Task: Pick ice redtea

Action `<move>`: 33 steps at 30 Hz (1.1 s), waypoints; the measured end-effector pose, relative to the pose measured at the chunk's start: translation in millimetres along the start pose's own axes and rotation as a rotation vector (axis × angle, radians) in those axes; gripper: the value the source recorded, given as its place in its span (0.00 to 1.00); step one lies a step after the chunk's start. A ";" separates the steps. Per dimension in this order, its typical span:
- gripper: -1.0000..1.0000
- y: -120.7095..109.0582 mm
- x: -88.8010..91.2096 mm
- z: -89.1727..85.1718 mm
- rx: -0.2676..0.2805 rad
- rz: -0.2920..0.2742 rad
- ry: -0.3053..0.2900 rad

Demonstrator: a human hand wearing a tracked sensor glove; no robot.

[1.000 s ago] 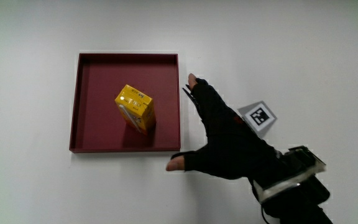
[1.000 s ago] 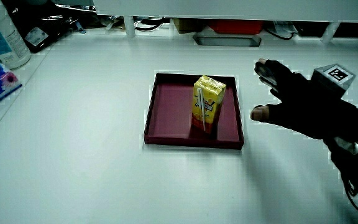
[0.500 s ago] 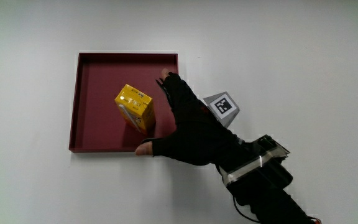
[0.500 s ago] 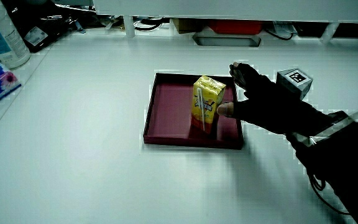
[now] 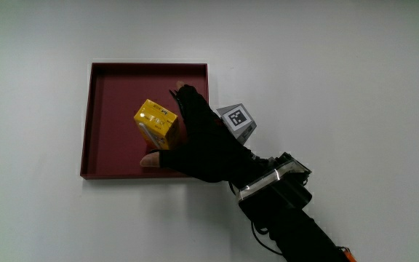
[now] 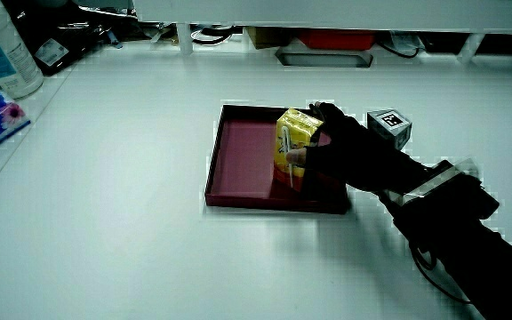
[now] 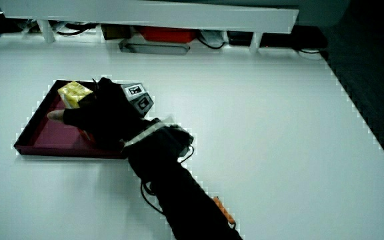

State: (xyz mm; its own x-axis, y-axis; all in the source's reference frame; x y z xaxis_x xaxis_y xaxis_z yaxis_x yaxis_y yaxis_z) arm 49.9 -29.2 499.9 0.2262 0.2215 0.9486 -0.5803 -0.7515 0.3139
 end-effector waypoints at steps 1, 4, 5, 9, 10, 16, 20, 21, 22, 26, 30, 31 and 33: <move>0.50 0.4 1.2 -0.3 0.006 -0.009 -0.009; 0.50 0.5 3.4 -1.2 0.015 -0.005 -0.003; 0.50 0.2 3.0 -1.4 0.016 -0.010 0.003; 0.52 -1.0 4.1 -1.4 0.025 -0.004 0.015; 0.54 -0.7 6.5 -1.2 0.032 0.006 0.022; 0.64 -2.6 13.4 1.6 0.087 0.021 0.099; 0.71 -5.0 15.4 1.6 0.140 0.027 0.127; 0.73 -5.2 16.0 1.3 0.154 0.034 0.127; 0.75 -4.7 17.5 1.2 0.158 0.041 0.117; 0.82 -5.9 14.4 -1.1 0.169 0.060 0.135; 0.89 -7.5 14.1 -1.9 0.191 0.089 0.130; 0.91 -7.3 14.7 -1.7 0.194 0.094 0.122; 0.95 -8.3 14.2 -2.6 0.206 0.096 0.107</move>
State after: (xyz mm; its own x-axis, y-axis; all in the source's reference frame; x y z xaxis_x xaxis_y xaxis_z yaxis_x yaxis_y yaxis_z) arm 55.9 -18.2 510.9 0.0873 0.1997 0.9760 -0.4213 -0.8804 0.2179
